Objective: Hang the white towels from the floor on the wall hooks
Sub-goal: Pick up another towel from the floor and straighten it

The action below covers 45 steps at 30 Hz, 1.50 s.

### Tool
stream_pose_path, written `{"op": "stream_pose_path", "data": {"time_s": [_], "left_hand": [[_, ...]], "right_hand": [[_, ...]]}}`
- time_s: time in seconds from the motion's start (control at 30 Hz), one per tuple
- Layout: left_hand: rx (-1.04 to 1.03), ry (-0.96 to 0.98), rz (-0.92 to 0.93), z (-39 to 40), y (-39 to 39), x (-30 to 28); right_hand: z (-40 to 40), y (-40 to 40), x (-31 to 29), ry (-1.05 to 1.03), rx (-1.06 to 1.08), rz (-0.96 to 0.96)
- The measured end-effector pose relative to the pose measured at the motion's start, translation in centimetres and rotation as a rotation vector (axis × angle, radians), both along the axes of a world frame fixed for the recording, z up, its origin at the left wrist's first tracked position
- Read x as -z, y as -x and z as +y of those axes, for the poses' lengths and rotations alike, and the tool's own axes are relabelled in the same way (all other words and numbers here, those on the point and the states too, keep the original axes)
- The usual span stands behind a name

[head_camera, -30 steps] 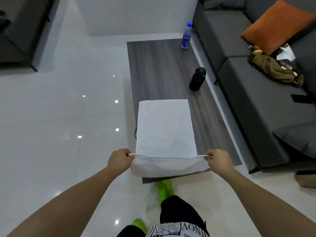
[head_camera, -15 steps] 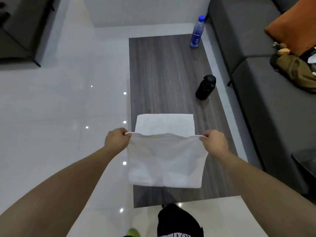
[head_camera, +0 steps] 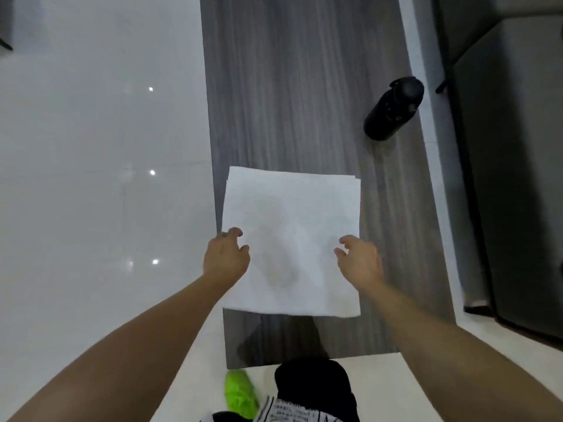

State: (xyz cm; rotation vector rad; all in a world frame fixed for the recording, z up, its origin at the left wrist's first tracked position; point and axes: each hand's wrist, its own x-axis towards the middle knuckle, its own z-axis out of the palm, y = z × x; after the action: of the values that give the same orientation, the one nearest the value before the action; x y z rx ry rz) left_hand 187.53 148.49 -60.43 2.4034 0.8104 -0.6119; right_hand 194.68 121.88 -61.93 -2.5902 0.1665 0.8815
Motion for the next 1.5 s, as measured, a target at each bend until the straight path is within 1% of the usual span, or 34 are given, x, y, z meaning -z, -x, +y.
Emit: {"op": "stream_pose_path", "data": {"time_s": [0.1,0.17,0.2,0.23,0.27,0.37,0.47,0.53,0.57,0.63,0.7,0.77,0.9,1.0,1.07,1.13,1.2,1.3,1.4,1.5], "left_hand": [[0.142,0.05,0.102,-2.1,4.4,2.7],[0.354,0.063,0.163,-3.4,7.1,4.0],[0.493,0.061,0.153,-3.9,8.3,4.6],[0.615,0.065,0.126,-4.3,9.4,5.3],[0.683,0.065,0.091,-4.7,10.4,6.0],[0.754,-0.016,0.031,-5.1,12.5,8.1],[0.814,-0.111,-0.045,-5.3,13.4,10.2],[0.862,-0.191,-0.05,-5.4,13.3,10.9],[0.882,-0.212,-0.043,-5.5,13.2,10.9],[0.915,-0.215,-0.029,-5.6,13.0,10.6],[0.892,-0.191,0.002,-5.7,12.6,9.4],[0.826,-0.16,0.027,-5.6,12.2,7.6],[0.677,-0.123,-0.027,-4.6,12.3,2.2],[0.541,-0.071,-0.128,-3.0,13.3,-2.8],[0.458,-0.063,-0.198,-1.4,14.4,-6.9],[0.408,-0.094,-0.249,1.1,16.1,-11.2],[0.368,-0.155,-0.291,4.5,18.7,-15.4],[0.314,-0.283,-0.329,10.0,24.4,-21.8],[0.185,-0.417,-0.358,15.8,31.8,-28.0],[0.035,-0.567,-0.383,21.7,40.1,-34.2]], "right_hand": [[0.9,6.0,3.1,-0.034,-0.191,0.105],[2.0,9.8,4.6,-0.091,-0.316,0.151],[2.5,11.5,5.3,-0.105,-0.395,0.132],[2.9,13.1,6.1,-0.104,-0.467,0.084],[3.2,14.4,6.8,-0.082,-0.515,0.02],[3.8,16.4,9.5,0.035,-0.616,-0.198],[3.4,17.5,12.2,0.043,-0.608,-0.423],[3.1,17.9,13.1,0.021,-0.577,-0.542],[3.0,17.9,13.2,0.006,-0.569,-0.568],[3.3,17.5,12.5,-0.016,-0.565,-0.509],[3.5,16.9,10.8,-0.013,-0.543,-0.355],[3.7,16.5,8.5,0.007,-0.524,-0.217],[4.6,16.4,2.8,-0.006,-0.455,-0.151],[6.5,16.8,-2.5,-0.042,-0.472,-0.194],[8.2,17.4,-6.2,-0.062,-0.511,-0.269],[10.5,18.2,-9.9,-0.117,-0.57,-0.362],[13.8,19.2,-13.6,-0.179,-0.665,-0.435],[20.0,22.0,-19.8,-0.283,-0.754,-0.428],[27.2,26.5,-26.0,-0.473,-0.797,-0.424],[34.9,31.9,-32.4,-0.651,-0.925,-0.505]]}}
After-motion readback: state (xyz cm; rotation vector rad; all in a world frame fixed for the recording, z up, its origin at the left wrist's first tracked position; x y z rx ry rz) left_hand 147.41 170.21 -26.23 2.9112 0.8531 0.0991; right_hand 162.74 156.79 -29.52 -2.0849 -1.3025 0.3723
